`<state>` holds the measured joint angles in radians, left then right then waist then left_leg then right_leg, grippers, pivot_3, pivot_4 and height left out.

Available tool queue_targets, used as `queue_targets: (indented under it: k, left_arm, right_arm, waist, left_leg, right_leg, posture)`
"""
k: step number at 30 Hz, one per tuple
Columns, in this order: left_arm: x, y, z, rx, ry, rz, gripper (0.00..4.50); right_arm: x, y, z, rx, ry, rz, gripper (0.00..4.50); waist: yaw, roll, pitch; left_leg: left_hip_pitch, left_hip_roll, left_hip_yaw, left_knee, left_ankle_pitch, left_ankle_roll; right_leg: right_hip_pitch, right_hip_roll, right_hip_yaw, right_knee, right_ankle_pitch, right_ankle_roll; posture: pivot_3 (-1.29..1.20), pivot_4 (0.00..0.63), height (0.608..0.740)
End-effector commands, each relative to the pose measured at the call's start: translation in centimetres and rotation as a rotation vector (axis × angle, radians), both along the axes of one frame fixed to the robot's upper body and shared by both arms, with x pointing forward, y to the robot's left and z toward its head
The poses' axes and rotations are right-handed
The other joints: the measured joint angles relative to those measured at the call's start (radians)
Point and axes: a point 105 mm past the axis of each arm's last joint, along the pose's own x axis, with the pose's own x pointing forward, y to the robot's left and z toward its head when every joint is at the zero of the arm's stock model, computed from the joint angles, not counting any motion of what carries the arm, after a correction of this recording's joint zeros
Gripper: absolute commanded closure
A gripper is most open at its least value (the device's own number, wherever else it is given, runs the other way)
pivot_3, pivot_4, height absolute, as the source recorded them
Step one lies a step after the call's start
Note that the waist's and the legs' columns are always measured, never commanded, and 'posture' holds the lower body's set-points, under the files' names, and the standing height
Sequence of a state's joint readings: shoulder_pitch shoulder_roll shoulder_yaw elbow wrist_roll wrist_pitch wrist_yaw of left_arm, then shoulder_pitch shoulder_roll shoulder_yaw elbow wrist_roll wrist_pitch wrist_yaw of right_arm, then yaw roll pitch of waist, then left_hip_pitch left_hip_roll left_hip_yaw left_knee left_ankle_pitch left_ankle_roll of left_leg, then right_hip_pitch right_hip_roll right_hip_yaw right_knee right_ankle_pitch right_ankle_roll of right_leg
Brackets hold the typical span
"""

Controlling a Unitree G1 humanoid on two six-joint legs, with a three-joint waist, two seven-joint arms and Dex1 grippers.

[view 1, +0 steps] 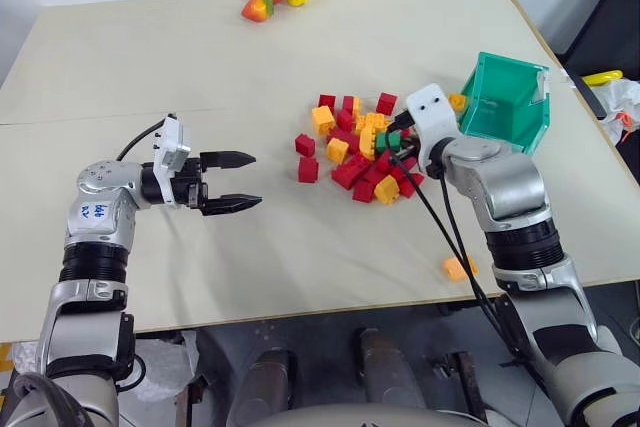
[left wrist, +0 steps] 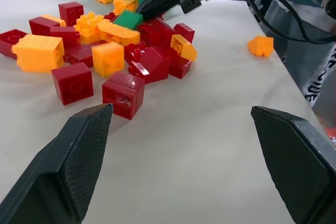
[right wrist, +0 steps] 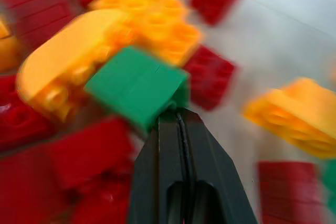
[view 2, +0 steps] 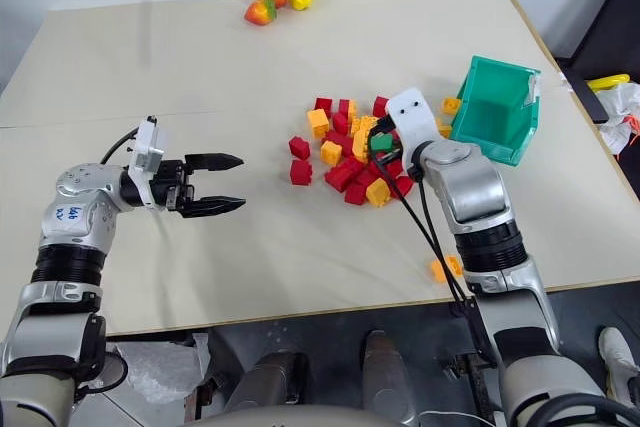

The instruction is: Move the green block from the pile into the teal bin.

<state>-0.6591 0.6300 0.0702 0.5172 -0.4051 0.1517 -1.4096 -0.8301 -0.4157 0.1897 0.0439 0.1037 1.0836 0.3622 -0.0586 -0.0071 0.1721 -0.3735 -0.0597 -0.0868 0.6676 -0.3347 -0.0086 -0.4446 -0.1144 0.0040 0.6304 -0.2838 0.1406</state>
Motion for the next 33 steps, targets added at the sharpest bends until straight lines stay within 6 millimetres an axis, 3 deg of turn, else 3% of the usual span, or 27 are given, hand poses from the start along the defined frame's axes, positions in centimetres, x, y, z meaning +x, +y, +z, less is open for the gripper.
queue_targets:
  k: [1,8,14,18,21,26,33]
  left_arm:
    - [-0.2,0.1,0.9,-0.016,-0.04,0.001,0.0]
    - [-0.3,0.3,0.9,-0.016,-0.041,0.011,0.0]
    - [0.0,0.5,1.0,-0.016,-0.035,0.023,0.0]
    - [0.1,0.4,1.1,-0.019,-0.032,0.024,0.0]
    - [0.3,0.4,1.1,-0.019,-0.032,0.021,0.0]
    - [0.4,0.3,1.3,-0.02,-0.038,0.014,0.0]
    - [0.6,0.3,1.3,-0.02,-0.042,0.011,0.0]
  right_arm:
    - [-0.6,2.1,0.7,0.011,0.023,0.124,4.47]
    - [-1.7,2.3,3.2,0.071,0.014,0.244,4.47]
    - [-4.4,-1.7,4.5,0.055,0.017,0.378,4.47]
    - [-4.8,-2.5,6.4,0.042,-0.139,0.511,4.47]
    - [-5.5,-4.1,5.9,-0.019,-0.072,0.538,3.92]
    - [-6.9,-5.1,5.9,-0.069,-0.001,0.596,2.33]
    - [-5.7,-3.4,5.2,-0.088,0.073,0.604,0.08]
  waist:
    - [-0.001,0.0,0.0]
    - [0.004,0.0,0.0]
    - [0.027,0.0,0.0]
    - [0.029,0.0,0.0]
    - [0.03,0.0,0.0]
    - [0.032,0.0,0.0]
    - [0.03,0.0,0.0]
  left_leg:
    - [0.0,0.0,0.0,0.0,0.0,0.0]
    - [0.0,0.0,0.0,0.0,0.0,0.0]
    - [-0.001,-0.001,0.0,0.0,-0.001,0.001]
    - [-0.001,-0.001,0.002,0.001,-0.001,0.001]
    - [-0.001,-0.001,0.004,0.001,-0.001,0.001]
    - [-0.001,0.0,0.004,0.001,-0.001,0.002]
    - [-0.001,0.001,0.005,0.002,-0.001,0.002]
  right_leg:
    - [0.0,0.0,0.0,0.0,0.0,0.0]
    - [0.0,-0.001,0.0,0.0,0.0,0.0]
    - [0.0,-0.001,-0.001,-0.002,0.0,0.0]
    - [0.0,0.0,0.0,-0.002,0.0,0.001]
    - [0.0,0.0,0.001,-0.002,0.001,0.001]
    - [0.0,0.0,0.001,-0.002,0.001,0.001]
    - [0.0,0.0,0.001,-0.002,0.001,0.001]
  posture:
    - [0.0,0.15,0.74]
    - [0.0,0.15,0.74]
    - [0.0,0.15,0.74]
    - [0.0,0.15,0.74]
    - [0.0,0.15,0.74]
    - [0.0,0.15,0.74]
    - [0.0,0.15,0.74]
